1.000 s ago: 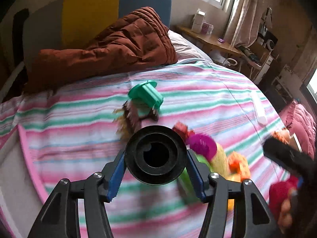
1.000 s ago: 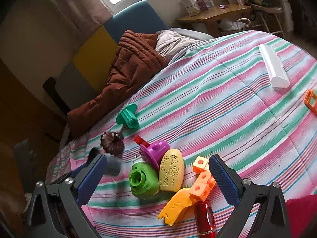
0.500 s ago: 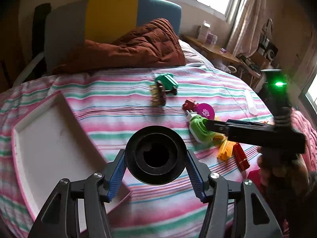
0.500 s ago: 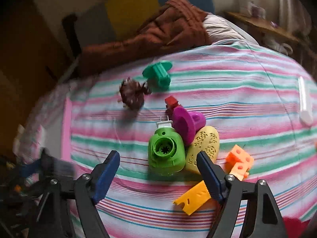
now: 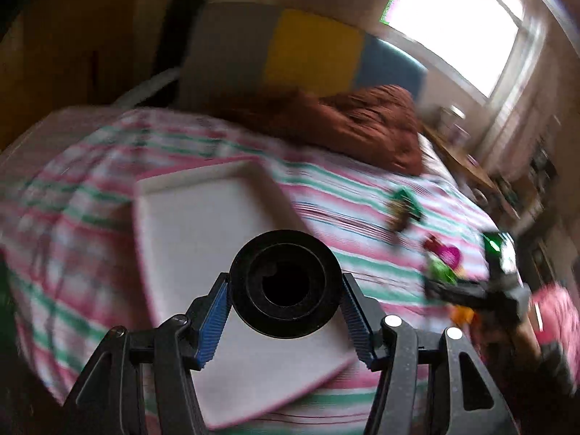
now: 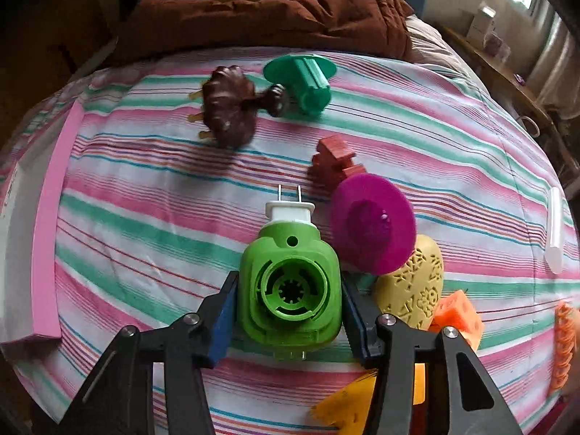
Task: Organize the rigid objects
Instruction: 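Lower the black cylinder into the white tray and open the left gripper while the right holds the green piece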
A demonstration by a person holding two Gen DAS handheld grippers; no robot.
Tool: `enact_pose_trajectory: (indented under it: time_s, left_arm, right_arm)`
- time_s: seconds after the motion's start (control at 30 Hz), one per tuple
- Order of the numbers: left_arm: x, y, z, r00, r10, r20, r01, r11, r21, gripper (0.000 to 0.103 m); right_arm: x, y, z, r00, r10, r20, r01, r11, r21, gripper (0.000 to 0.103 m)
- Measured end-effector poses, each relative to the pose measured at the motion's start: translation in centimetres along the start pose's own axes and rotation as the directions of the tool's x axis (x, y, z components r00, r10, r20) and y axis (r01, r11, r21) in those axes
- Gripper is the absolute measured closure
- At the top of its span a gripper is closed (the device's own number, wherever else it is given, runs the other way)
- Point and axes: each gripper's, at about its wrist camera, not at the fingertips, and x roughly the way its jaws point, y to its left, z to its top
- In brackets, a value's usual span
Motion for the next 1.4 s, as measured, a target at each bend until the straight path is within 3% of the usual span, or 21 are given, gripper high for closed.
enact_pose_trajectory:
  time_s: [0.13, 0.27, 0.57, 0.8, 0.93, 1.07, 1.2, 1.4]
  left_arm:
    - [0.2, 3.6, 0.9, 0.998, 0.058, 0.012, -0.057, 0.997, -0.059, 0.043]
    - [1.1, 5.6, 1.6, 0.999, 0.051, 0.004, -0.050, 0.994, -0.101, 0.043]
    - [4.1, 7.1, 4.6, 0.997, 0.078, 0.012, -0.075, 0.986, -0.147, 0.043]
    - [7.7, 8.8, 6.6, 0.995, 0.076, -0.057, -0.086, 0.978, -0.190, 0.043]
    - [9.4, 9.2, 6.8, 0.994, 0.036, -0.103, -0.056, 0.978, -0.199, 0.043]
    - [9.9, 9.3, 7.3, 0.994, 0.051, -0.101, -0.070, 0.979, -0.191, 0.043]
    - [9.8, 9.5, 8.5, 0.986, 0.137, -0.092, -0.151, 0.973, -0.172, 0.030]
    - [7.1, 9.3, 8.9, 0.985, 0.167, -0.028, -0.170, 0.973, -0.154, 0.024]
  right_arm:
    - [0.1, -0.7, -0.1, 0.999, 0.040, -0.013, -0.040, 0.999, 0.026, 0.050]
    - [-0.1, -0.9, -0.4, 0.999, 0.035, -0.014, -0.035, 0.999, 0.019, 0.050]
    - [-0.4, -0.9, -0.9, 0.999, 0.035, -0.013, -0.034, 0.999, 0.038, 0.050]
    - [-0.1, -0.5, -0.3, 1.000, 0.028, -0.013, -0.027, 0.999, 0.040, 0.050]
    - [-0.2, -0.6, -0.2, 1.000, 0.028, -0.014, -0.027, 0.999, 0.041, 0.049]
    - [0.0, -0.6, 0.1, 1.000, 0.027, -0.012, -0.026, 0.999, 0.044, 0.049]
    - [0.0, -0.8, 0.2, 1.000, 0.027, -0.010, -0.027, 0.998, 0.053, 0.048]
    - [-0.3, -1.1, 0.3, 0.999, 0.039, 0.011, -0.040, 0.996, 0.079, 0.042]
